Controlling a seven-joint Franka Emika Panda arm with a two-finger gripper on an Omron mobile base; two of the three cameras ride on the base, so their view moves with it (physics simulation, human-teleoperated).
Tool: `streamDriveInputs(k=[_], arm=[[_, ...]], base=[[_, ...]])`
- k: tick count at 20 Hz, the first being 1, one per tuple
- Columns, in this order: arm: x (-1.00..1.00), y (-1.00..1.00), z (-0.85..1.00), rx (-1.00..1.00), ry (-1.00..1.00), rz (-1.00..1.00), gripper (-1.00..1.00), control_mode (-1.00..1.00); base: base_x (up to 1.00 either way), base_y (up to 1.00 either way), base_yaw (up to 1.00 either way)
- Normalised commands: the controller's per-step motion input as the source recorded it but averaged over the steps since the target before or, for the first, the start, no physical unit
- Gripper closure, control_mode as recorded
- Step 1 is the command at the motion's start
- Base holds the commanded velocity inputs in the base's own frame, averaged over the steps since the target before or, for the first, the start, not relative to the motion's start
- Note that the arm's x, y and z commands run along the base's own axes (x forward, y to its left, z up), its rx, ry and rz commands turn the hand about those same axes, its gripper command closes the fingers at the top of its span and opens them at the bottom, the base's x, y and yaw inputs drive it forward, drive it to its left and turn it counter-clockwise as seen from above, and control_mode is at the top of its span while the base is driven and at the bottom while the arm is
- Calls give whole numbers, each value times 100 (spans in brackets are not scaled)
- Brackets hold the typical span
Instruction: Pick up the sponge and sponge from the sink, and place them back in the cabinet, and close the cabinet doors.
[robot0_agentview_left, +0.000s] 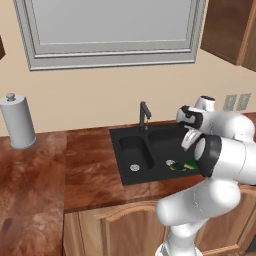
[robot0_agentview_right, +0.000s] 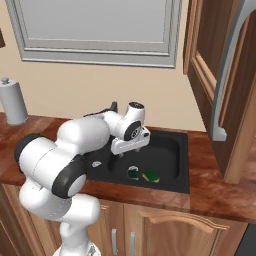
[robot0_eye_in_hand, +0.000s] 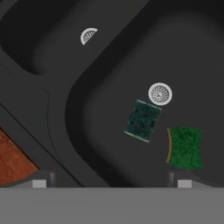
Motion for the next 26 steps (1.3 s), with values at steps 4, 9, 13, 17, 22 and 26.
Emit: streamDriveInputs(k=[4,9,13,17,22,26], arm=[[21,-6,-20,0,3,0,-100,-100],[11,-5,-23,0,1,0,-100,-100],[3,0,-25,0,0,-5,-100,-100],[8,0,-25,0,0,-8,-100,-100],[12,-1,-26,0,0,-7,-100,-100],[25,0,-24,0,0,-5,-100,-100]], base=[[0,0,0],[0,0,0],[0,0,0],[0,0,0],[0,0,0],[0,0,0]])
